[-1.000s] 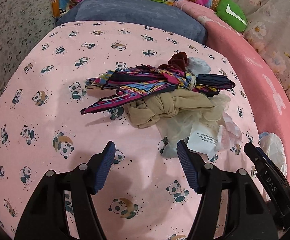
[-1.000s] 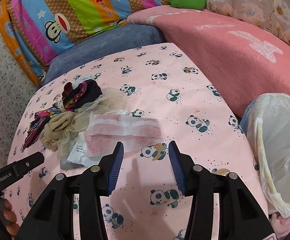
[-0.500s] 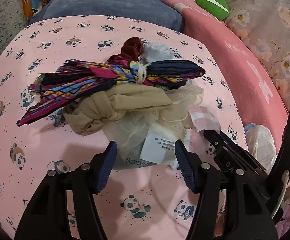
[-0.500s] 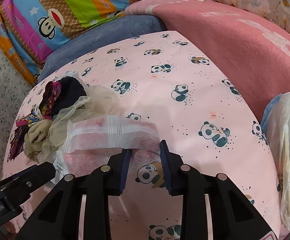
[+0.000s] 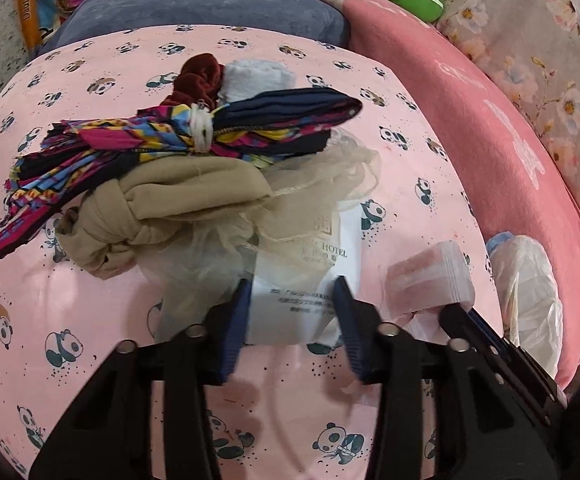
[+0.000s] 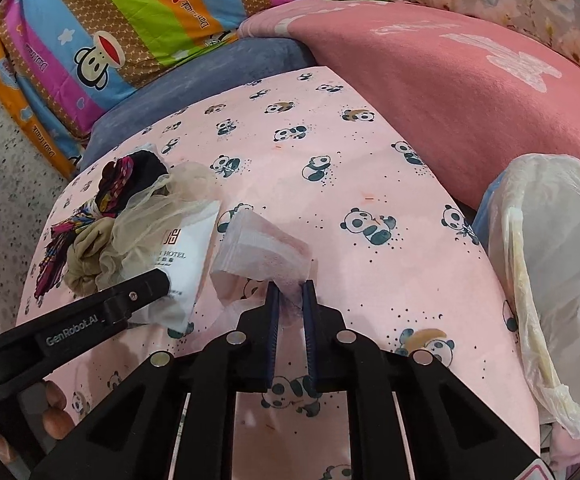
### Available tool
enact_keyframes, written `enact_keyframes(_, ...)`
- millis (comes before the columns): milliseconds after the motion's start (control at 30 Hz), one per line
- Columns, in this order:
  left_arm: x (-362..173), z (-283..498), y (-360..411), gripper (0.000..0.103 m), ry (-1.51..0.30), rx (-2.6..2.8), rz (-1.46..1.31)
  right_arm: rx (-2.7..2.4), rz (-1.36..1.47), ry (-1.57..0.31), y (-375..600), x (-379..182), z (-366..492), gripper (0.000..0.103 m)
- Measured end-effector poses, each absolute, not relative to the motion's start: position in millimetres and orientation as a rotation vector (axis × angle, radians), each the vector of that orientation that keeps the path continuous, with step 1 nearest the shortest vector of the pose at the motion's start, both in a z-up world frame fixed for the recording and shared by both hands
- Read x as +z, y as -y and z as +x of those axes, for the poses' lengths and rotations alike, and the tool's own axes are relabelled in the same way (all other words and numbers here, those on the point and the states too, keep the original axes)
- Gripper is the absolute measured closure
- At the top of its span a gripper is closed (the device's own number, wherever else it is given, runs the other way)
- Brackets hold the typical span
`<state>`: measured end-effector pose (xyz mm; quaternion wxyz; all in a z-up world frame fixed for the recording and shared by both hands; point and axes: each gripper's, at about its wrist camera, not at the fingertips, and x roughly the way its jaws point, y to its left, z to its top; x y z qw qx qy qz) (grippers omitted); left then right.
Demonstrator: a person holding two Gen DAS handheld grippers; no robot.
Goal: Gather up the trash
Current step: 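Grasp the clear plastic packet with the right gripper while the left grasps the white hotel packet, then carry both packets over the trash bag and lower them in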
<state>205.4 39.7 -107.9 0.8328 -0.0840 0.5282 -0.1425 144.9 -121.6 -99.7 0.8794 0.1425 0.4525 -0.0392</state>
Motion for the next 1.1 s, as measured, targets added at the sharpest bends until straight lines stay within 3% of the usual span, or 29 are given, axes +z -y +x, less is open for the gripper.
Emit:
enact_keyframes(33,-107,204,-38,0.077,-1.114,-0.305,-0.172,-0.081,0.298,-0.942,122,-99,142,0.092)
enact_keyframes(100,-105,201,-36,0.101,-1.114,-0.321,-0.159,-0.079,0.305,-0.940,124,-97,138,0.092)
enact_keyframes(600,-82,148,-18,0.103,-1.093,-0.425,-0.138,-0.109,0.342,-0.878,146,-73,97,0.092)
enact_keyframes(1100,-21,108,50,0.103,-0.984,-0.566,-0.056,-0.197,0.401,-0.753,205,-35,50,0.092)
